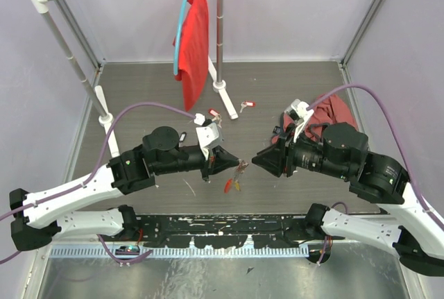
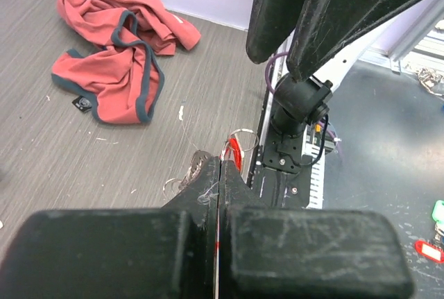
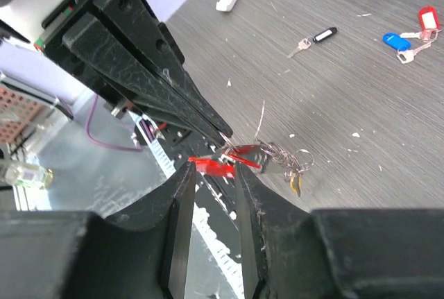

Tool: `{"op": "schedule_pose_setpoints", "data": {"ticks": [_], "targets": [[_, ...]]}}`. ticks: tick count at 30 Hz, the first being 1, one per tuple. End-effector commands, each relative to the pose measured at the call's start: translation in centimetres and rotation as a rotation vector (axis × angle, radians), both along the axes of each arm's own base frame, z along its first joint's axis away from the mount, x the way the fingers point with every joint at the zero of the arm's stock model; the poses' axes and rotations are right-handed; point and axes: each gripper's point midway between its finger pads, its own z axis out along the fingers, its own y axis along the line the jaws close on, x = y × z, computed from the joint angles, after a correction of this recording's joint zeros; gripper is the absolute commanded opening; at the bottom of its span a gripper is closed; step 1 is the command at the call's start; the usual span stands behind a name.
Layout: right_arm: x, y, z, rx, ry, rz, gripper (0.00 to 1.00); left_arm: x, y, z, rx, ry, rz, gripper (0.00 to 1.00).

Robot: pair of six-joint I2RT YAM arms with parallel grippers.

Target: Put the keys on the keyring

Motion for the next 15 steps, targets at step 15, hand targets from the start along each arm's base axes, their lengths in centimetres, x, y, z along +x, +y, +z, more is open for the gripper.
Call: {"op": "schedule_pose_setpoints", "data": {"ticks": [15], "targets": [[2.7, 2.7, -0.9, 0.052, 0.133, -0.126, 0.35, 1.7, 0.5, 2.8, -0.056, -0.051, 0.098, 0.0]]}}
